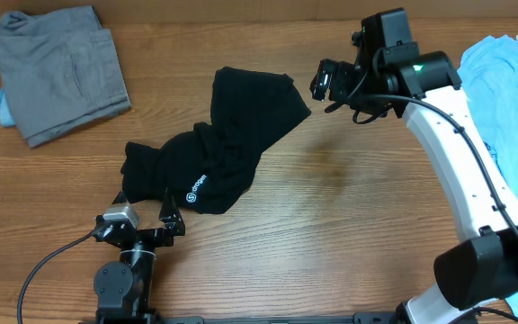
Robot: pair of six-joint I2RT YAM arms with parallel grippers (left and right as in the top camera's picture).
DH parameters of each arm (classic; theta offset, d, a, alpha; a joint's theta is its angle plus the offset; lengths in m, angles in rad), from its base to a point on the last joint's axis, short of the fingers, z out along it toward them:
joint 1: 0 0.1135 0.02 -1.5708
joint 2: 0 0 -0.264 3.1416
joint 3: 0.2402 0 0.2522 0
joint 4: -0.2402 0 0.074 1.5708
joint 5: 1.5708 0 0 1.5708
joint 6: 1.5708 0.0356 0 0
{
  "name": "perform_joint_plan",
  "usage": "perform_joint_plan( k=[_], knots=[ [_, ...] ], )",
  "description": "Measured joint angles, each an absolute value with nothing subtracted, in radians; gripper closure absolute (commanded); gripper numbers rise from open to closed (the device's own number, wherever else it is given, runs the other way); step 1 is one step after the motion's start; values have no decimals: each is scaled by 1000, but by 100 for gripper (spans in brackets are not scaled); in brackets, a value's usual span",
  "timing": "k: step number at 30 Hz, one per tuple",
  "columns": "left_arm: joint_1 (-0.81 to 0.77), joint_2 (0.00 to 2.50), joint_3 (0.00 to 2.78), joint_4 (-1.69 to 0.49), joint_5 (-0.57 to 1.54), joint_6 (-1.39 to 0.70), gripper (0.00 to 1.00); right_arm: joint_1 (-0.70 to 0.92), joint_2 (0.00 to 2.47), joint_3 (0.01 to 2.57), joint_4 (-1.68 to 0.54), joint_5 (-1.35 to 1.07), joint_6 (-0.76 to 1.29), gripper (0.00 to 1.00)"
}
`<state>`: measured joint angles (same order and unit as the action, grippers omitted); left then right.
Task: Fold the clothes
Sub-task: 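Grasp the left end of the black polo with the left gripper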
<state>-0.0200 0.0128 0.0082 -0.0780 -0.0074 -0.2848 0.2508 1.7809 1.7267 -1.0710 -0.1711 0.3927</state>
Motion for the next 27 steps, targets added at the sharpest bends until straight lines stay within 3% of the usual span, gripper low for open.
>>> perform_joint_plan(
  k=[9, 16, 21, 27],
  knots=[
    [-20, 13, 34, 86, 278, -414, 0, 251, 1806, 1713, -1074, -212, 393, 0],
    [-20, 96, 291, -170, 262, -408, 0, 251, 1806, 1713, -1063, -219, 393, 0],
    [-20, 375, 592, -521, 136, -324, 0, 251, 1806, 1713, -1063, -221, 392, 0],
    [-20, 640, 686, -542, 107, -283, 0, 251, 1806, 1713, -1081, -221, 392, 0]
  ],
)
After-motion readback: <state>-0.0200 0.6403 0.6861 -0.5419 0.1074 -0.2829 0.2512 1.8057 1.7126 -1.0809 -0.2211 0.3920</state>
